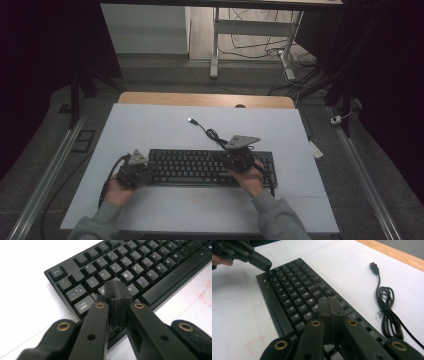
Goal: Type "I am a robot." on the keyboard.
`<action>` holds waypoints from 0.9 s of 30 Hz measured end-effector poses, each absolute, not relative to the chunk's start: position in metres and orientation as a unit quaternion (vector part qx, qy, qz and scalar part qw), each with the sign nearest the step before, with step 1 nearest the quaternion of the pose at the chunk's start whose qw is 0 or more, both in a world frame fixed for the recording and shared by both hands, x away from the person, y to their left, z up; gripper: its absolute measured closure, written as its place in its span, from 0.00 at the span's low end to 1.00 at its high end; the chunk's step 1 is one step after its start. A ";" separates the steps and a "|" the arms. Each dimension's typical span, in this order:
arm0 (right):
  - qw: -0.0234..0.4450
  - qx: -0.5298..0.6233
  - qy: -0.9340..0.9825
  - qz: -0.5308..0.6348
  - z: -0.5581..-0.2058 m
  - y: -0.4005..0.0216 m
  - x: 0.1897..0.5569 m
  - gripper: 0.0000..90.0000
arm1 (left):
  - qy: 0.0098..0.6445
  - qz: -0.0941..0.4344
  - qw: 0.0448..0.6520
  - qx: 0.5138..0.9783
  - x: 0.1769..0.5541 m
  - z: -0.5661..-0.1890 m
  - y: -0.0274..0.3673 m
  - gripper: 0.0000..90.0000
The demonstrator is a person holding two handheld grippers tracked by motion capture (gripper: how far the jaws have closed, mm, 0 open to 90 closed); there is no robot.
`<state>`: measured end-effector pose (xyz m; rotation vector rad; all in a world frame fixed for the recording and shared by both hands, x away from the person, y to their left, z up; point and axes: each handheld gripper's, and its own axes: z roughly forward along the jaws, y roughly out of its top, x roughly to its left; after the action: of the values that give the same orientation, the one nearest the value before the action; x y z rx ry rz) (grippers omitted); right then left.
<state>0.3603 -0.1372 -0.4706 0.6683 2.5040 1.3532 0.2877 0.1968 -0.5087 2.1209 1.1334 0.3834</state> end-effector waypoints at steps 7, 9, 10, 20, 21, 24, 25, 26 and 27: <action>0.106 0.225 0.855 0.456 -0.478 -0.125 0.366 1.00 | 0.439 0.150 0.338 0.819 0.290 -0.513 0.198 0.99; 0.104 0.223 0.859 0.449 -0.481 -0.122 0.368 1.00 | 0.441 0.149 0.336 0.819 0.291 -0.514 0.198 0.99; 0.104 0.223 0.860 0.448 -0.482 -0.121 0.368 1.00 | 0.441 0.149 0.334 0.819 0.291 -0.515 0.199 0.99; 0.102 0.222 0.862 0.443 -0.486 -0.118 0.371 1.00 | 0.443 0.149 0.325 0.822 0.292 -0.519 0.200 0.99; 0.102 0.221 0.863 0.443 -0.486 -0.118 0.371 1.00 | 0.443 0.150 0.324 0.823 0.293 -0.520 0.199 0.98; 0.101 0.221 0.863 0.443 -0.487 -0.117 0.371 1.00 | 0.442 0.149 0.322 0.824 0.293 -0.521 0.199 0.99; 0.101 0.221 0.863 0.443 -0.487 -0.117 0.371 1.00 | 0.441 0.150 0.321 0.825 0.293 -0.521 0.199 0.99; 0.101 0.221 0.863 0.444 -0.488 -0.117 0.371 1.00 | 0.442 0.151 0.320 0.825 0.293 -0.521 0.198 0.98; 0.101 0.221 0.863 0.443 -0.488 -0.116 0.371 1.00 | 0.442 0.150 0.319 0.825 0.293 -0.521 0.198 0.98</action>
<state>0.3714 -0.1163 -0.4877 0.6519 2.5482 1.3098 0.2934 0.1984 -0.5214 2.1685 1.1626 0.3956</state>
